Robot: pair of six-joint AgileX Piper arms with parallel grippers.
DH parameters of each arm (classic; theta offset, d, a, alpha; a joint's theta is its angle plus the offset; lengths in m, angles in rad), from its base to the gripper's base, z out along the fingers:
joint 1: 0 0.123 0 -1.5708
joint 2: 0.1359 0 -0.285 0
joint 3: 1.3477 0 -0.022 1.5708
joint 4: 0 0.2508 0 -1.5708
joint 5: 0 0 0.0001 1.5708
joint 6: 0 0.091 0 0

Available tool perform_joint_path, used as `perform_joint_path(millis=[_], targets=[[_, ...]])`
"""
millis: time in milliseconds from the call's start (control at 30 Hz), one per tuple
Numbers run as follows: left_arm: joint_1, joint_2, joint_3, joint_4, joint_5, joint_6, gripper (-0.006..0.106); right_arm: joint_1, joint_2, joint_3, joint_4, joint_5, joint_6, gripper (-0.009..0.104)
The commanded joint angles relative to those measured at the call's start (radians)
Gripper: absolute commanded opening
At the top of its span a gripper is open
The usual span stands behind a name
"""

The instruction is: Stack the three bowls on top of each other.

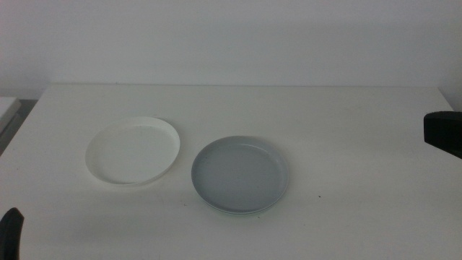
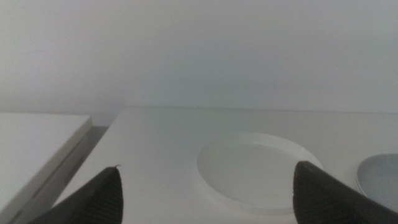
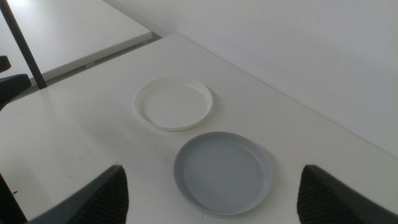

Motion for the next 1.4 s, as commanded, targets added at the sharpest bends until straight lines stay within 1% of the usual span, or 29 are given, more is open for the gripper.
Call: perform_joint_path(millis=[0,100,300,400,500,600,700,767,833,867,1033,1133,1233,1367], targets=[[0.008,0.025,-0.032,-0.016,0.001,-0.027,0.094,-0.008,-0.006,0.004,0.003,-0.012,-0.003,0.088],[0.010,0.221,-0.217,-0.016,0.080,-0.038,0.094,-0.008,-0.006,0.004,0.003,-0.012,-0.003,0.088],[0.008,0.680,-0.686,-0.016,0.479,-0.035,0.094,-0.008,-0.004,0.004,0.005,-0.012,-0.003,0.088],[0.008,0.835,-0.830,-0.022,0.664,-0.035,0.094,-0.008,-0.004,0.004,0.005,-0.012,-0.003,0.088],[0.008,0.985,-0.909,-0.052,0.787,-0.031,0.094,-0.008,-0.004,0.004,0.005,-0.012,-0.003,0.088],[0.008,1.101,-0.921,-0.048,0.788,-0.029,0.094,-0.008,-0.004,0.004,0.005,-0.012,-0.003,0.088],[0.008,1.215,-0.921,-0.054,0.696,-0.022,0.094,-0.008,-0.004,0.004,0.005,-0.012,-0.003,0.088],[0.008,1.290,-0.928,-0.042,0.653,-0.010,0.094,-0.008,-0.004,0.004,0.005,-0.012,-0.003,0.088],[0.016,1.373,-0.971,0.001,0.636,0.000,0.094,-0.008,-0.004,0.004,0.005,-0.012,-0.001,0.088],[0.019,1.410,-0.997,0.005,0.636,0.013,0.094,-0.008,-0.004,0.004,0.005,-0.012,-0.001,0.088],[0.049,1.642,-1.180,0.002,0.641,0.113,0.094,-0.008,-0.004,0.004,0.005,-0.012,-0.001,0.088],[0.049,1.760,-1.259,-0.001,0.619,0.128,0.094,-0.008,-0.004,0.004,0.005,-0.012,-0.001,0.088],[0.049,1.862,-1.312,-0.006,0.572,0.130,0.094,-0.008,-0.004,0.004,0.005,-0.012,-0.001,0.088],[0.049,1.939,-1.328,-0.013,0.498,0.160,0.094,-0.008,-0.004,0.004,0.005,-0.012,-0.001,0.088]])
